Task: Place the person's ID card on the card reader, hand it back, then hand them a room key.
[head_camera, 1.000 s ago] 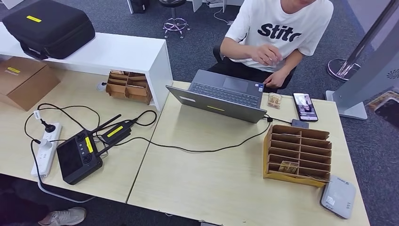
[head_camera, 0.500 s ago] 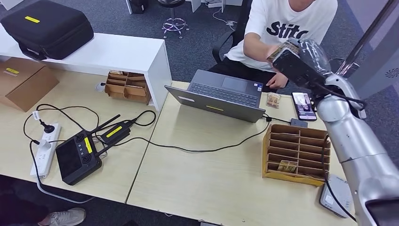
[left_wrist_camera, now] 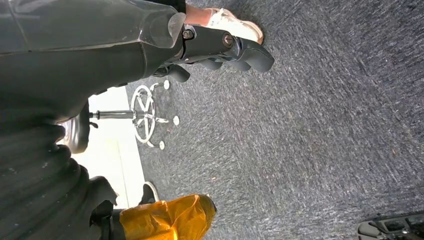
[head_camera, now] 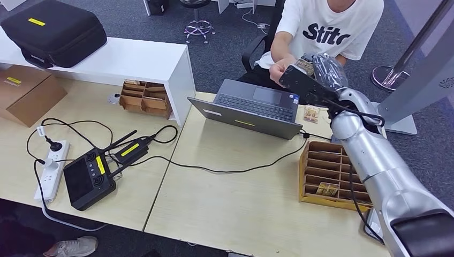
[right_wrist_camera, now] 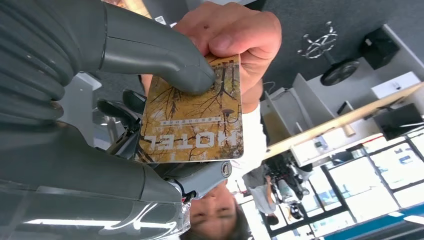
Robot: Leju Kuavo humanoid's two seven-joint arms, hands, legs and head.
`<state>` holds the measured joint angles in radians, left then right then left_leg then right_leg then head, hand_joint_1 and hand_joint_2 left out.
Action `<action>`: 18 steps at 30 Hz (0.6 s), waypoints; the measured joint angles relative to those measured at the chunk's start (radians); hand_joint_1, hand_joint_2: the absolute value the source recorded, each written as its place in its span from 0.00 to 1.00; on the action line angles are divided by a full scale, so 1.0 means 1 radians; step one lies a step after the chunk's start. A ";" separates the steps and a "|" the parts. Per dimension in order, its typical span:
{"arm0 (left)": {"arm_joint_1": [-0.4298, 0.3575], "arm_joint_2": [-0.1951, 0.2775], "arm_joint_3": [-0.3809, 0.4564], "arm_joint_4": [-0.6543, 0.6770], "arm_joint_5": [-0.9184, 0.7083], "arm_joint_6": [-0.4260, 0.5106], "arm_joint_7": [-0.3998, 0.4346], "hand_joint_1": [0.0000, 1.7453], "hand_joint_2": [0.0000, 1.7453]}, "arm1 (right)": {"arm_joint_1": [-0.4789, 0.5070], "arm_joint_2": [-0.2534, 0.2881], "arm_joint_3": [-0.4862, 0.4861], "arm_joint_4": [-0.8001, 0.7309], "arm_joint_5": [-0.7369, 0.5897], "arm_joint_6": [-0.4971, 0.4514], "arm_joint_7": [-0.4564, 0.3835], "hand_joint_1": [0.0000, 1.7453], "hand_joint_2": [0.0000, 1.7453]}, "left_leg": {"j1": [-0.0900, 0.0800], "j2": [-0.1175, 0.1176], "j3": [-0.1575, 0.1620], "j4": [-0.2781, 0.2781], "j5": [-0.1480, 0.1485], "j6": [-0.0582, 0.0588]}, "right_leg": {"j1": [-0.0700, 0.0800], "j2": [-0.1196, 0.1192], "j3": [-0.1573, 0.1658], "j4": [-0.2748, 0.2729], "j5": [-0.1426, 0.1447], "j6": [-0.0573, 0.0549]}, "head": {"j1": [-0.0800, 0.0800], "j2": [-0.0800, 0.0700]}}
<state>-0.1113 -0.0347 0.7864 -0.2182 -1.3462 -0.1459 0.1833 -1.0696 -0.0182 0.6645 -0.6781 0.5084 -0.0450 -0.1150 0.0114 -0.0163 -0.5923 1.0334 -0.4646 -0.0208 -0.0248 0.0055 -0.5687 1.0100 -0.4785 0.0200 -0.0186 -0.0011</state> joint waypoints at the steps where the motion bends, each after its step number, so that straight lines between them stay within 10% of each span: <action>1: 0.000 0.000 0.000 0.000 0.000 0.000 0.001 0.00 1.00 | -0.001 0.001 0.001 0.015 0.003 -0.006 0.001 0.53 1.00 | 0.000 0.000 0.000 0.000 0.000 0.000 | 0.000 0.000 0.000 0.000 0.000 0.000 | 0.000 0.000; 3: 0.000 -0.001 0.000 0.000 0.000 0.000 0.003 0.00 1.00 | -0.002 0.001 0.001 0.042 0.010 -0.013 0.002 0.03 1.00 | 0.000 -0.001 0.000 0.000 0.000 0.000 | 0.000 -0.001 0.000 0.000 0.000 0.000 | 0.000 0.000; 18: 0.011 -0.003 0.000 0.000 0.027 0.010 -0.007 0.00 1.00 | 0.014 -0.020 -0.030 0.059 -0.037 -0.041 -0.063 0.00 1.00 | 0.000 0.000 0.000 0.000 0.000 0.000 | 0.000 0.000 -0.001 0.000 0.000 0.000 | 0.000 0.000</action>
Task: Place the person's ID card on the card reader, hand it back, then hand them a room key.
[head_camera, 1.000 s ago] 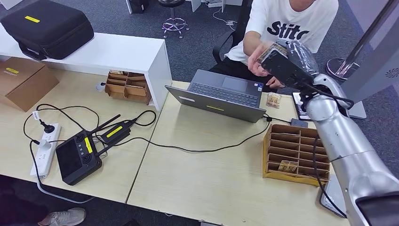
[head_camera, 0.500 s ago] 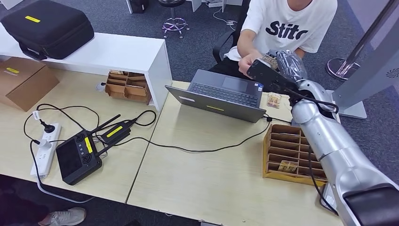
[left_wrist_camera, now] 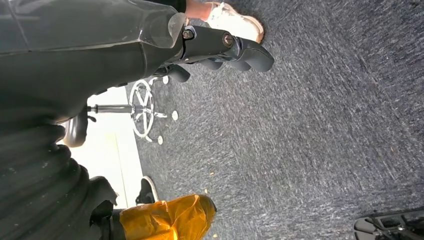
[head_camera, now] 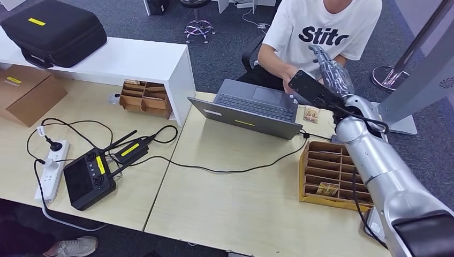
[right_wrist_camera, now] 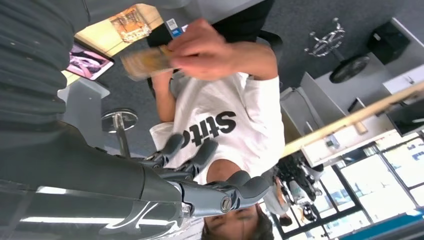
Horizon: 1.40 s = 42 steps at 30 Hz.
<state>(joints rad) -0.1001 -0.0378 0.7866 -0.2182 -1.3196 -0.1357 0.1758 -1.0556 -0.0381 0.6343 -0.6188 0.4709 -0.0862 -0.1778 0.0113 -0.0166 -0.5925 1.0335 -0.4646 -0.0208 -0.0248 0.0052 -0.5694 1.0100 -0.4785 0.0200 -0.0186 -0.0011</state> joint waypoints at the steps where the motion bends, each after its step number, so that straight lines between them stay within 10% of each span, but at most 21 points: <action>1: 0.003 0.000 0.000 0.000 0.004 0.002 -0.003 0.00 1.00 | 0.007 -0.009 -0.009 -0.018 -0.009 -0.002 -0.008 0.00 1.00 | 0.000 0.000 0.000 0.000 0.000 0.000 | 0.000 0.000 0.000 0.000 0.000 0.000 | 0.000 0.000; 42: 0.045 0.005 0.058 0.000 0.064 0.033 -0.022 0.00 1.00 | 0.505 -0.298 -0.187 -0.545 -0.035 0.011 -0.107 0.00 1.00 | 0.000 -0.002 -0.002 0.000 -0.001 0.000 | 0.000 -0.002 0.000 -0.002 0.000 0.000 | 0.000 0.000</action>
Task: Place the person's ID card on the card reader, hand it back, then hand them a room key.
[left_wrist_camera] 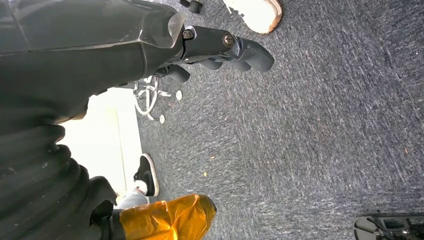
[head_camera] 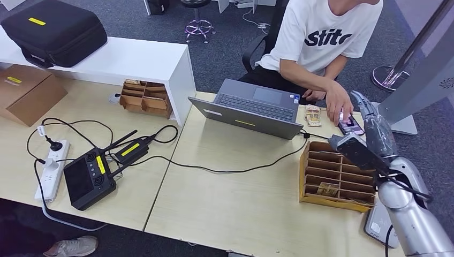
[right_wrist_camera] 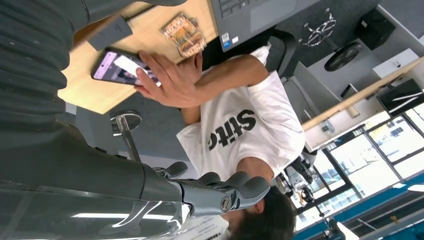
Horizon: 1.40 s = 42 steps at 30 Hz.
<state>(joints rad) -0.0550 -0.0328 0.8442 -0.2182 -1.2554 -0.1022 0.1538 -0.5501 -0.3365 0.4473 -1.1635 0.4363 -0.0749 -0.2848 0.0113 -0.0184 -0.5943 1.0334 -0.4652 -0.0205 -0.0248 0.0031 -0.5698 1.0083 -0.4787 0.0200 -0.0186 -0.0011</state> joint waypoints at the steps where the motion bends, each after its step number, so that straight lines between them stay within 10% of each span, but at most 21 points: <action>1: 0.000 0.000 0.001 0.000 0.000 0.001 0.000 0.00 1.00 | 0.015 0.000 -0.001 -0.006 0.000 0.001 -0.001 0.00 1.00 | 0.000 0.000 0.000 0.000 0.000 0.000 | 0.000 0.000 0.000 0.000 0.000 0.000 | 0.000 0.000; 42: -0.002 -0.001 0.002 0.000 -0.032 0.001 -0.002 0.00 1.00 | 0.044 0.080 0.041 0.190 0.160 -0.161 0.048 0.00 1.00 | 0.000 0.000 -0.001 0.000 0.000 0.000 | 0.000 0.000 0.000 0.000 0.000 0.000 | 0.000 0.000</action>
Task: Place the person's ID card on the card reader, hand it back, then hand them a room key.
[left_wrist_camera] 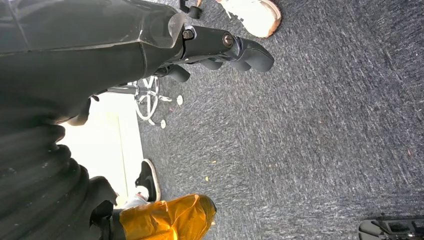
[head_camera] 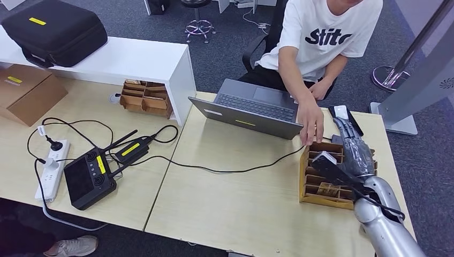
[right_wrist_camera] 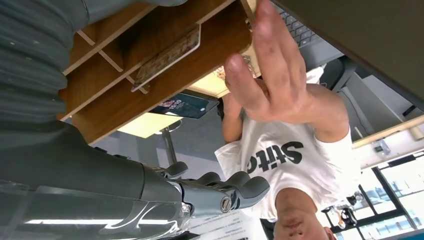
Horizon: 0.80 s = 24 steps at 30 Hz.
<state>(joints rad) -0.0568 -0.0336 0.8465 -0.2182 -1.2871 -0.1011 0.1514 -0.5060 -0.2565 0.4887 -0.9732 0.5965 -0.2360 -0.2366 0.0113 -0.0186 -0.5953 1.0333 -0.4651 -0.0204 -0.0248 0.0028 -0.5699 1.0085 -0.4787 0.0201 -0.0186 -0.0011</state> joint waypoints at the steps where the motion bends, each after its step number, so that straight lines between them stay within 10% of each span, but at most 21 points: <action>1: 0.000 0.000 0.000 0.000 0.000 0.000 -0.001 0.00 1.00 | 0.000 0.001 0.000 0.005 0.000 -0.001 0.000 0.00 1.00 | 0.000 0.000 0.000 0.000 0.000 0.000 | 0.000 0.000 0.000 0.000 0.000 0.000 | 0.000 0.000; 24: 0.000 0.000 0.000 0.000 -0.003 0.000 -0.001 0.00 1.00 | -0.001 0.005 -0.033 0.073 0.016 -0.034 -0.009 0.00 1.00 | 0.000 0.000 0.000 0.000 0.000 0.000 | 0.000 0.000 0.000 0.000 0.000 0.000 | 0.000 0.000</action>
<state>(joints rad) -0.0567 -0.0339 0.8465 -0.2182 -1.2898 -0.1011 0.1503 -0.5074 -0.2514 0.4554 -0.8998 0.6126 -0.2697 -0.2461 0.0113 -0.0186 -0.5952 1.0333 -0.4651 -0.0204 -0.0248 0.0027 -0.5699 1.0085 -0.4787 0.0201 -0.0187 -0.0011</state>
